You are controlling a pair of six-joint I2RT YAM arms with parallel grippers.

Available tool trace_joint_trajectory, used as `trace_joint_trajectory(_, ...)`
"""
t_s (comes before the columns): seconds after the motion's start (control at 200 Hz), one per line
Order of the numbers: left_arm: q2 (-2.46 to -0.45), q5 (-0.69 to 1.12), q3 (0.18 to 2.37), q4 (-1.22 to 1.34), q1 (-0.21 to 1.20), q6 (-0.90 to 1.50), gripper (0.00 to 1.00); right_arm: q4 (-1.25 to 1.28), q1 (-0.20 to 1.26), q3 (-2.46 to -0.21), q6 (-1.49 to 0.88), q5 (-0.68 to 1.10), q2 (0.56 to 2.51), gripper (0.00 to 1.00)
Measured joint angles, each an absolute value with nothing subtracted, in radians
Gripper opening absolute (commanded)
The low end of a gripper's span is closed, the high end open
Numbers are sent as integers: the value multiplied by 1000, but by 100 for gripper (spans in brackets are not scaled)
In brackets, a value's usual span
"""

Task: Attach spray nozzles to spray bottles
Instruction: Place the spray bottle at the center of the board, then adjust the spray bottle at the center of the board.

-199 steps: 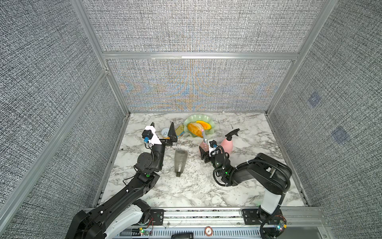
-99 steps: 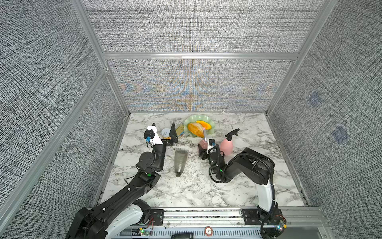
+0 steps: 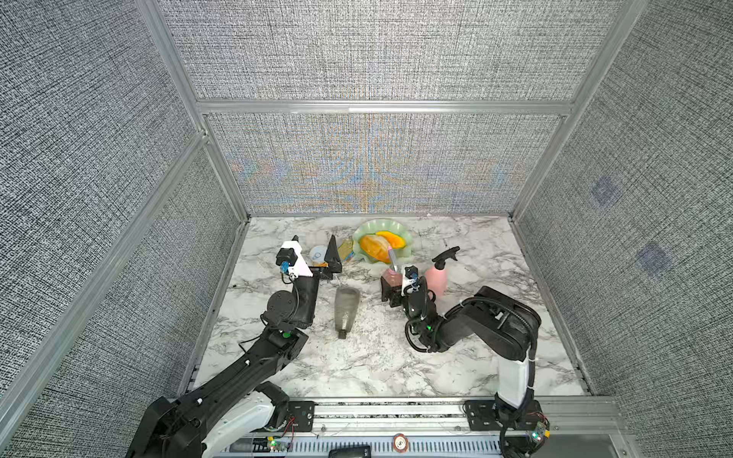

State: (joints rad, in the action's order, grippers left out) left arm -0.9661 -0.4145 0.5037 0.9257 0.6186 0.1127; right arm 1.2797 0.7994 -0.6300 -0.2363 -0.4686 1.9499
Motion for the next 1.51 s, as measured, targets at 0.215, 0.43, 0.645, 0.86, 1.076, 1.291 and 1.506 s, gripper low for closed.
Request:
trace_joint_trajectory(0.215,-966,-412,517,908,619,113,99,1269,848,-553,-239,-463,1852,99)
trace_joint_trajectory(0.43,-976,-503,612,783,619,121,99,1195,951,-431,-219,-521,1612,99)
trace_joint_trajectory(0.645,-1044,-571,823,407,613,250,99,922,1062,-413,-198,-635,1276,99)
trace_joint_trajectory(0.86,-1203,-432,780,110,581,429,99,529,1078,-501,-199,-684,1017,99)
trace_joint_trajectory(1.076,-1429,-196,805,20,522,543,98,230,1074,-613,-187,-698,906,99)
trace_joint_trajectory(1.291,-1578,-20,953,-109,518,592,98,105,1075,-629,-172,-698,867,99)
trace_joint_trajectory(1.506,-1551,72,836,-170,518,638,99,71,1075,-638,-162,-696,868,99)
